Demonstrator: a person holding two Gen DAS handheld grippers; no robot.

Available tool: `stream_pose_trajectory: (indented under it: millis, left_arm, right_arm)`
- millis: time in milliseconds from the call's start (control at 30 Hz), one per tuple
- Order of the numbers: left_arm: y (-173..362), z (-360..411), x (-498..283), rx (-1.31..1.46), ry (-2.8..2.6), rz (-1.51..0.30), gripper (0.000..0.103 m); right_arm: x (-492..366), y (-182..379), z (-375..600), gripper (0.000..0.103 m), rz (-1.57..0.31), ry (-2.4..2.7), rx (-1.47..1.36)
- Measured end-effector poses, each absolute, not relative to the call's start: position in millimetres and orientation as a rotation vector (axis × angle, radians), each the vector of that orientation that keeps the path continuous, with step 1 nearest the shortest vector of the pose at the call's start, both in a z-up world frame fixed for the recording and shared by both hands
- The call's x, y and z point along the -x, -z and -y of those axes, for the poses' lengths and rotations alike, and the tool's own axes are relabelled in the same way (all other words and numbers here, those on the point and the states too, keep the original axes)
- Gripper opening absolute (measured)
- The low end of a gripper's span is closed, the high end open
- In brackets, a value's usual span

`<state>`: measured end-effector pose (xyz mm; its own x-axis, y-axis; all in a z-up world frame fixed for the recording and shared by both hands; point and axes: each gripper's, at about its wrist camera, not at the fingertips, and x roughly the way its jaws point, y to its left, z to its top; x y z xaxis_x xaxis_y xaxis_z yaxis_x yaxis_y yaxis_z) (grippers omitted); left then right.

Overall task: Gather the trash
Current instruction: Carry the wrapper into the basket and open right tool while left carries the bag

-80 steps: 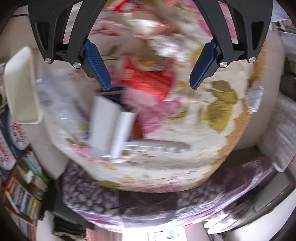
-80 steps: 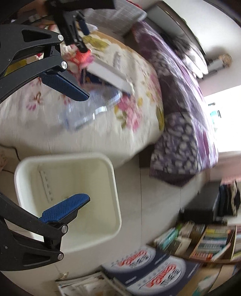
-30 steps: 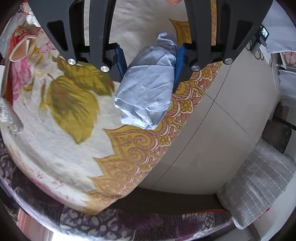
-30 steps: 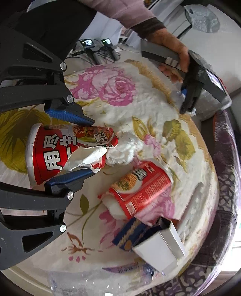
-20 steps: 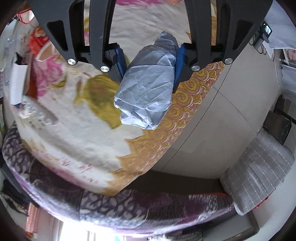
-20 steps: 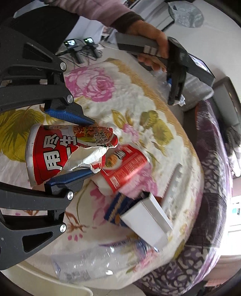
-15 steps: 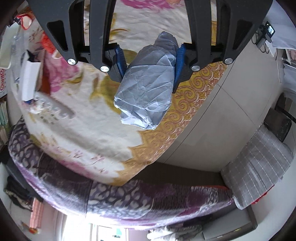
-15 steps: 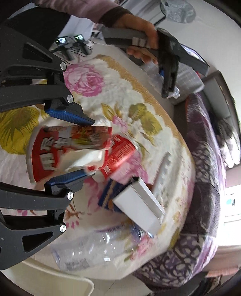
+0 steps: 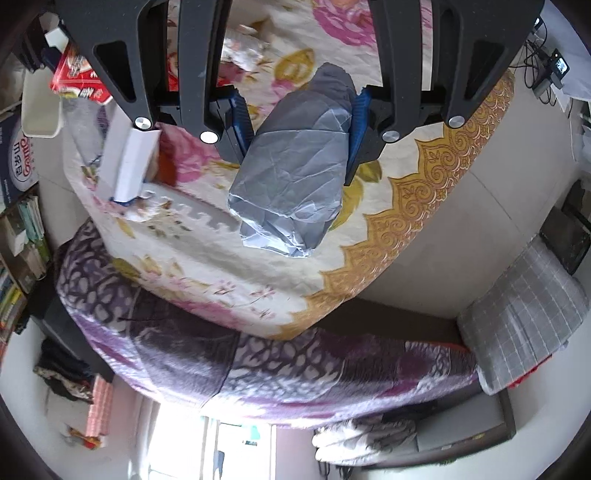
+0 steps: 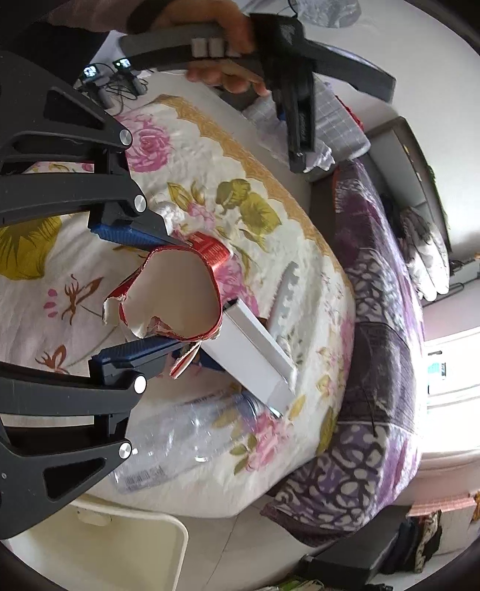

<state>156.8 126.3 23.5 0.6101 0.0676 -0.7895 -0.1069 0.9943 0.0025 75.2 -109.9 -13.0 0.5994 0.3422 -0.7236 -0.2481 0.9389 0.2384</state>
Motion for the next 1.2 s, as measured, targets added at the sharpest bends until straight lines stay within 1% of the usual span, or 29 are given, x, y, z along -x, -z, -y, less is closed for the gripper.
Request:
stream_pose_trajectory:
  millis: [200, 433, 1200]
  left_arm:
    - [-35.2, -99.2, -134.3, 0.034, -0.089, -0.841, 0.043]
    - [-35.8, -69.6, -112.9, 0.037, -0.070, -0.799, 0.044]
    - [-27.9, 25.7, -99.1, -0.016, 0.103, -0.805, 0.044]
  right_arm:
    - [-68.1, -1.2, 123.4, 0.041, -0.804, -0.297, -0.125]
    - [-60.4, -11.9, 143.1, 0.041, -0.766, -0.238, -0.134]
    - [-41.5, -14.8, 220.0, 0.041, -0.766, -0.030, -0.220]
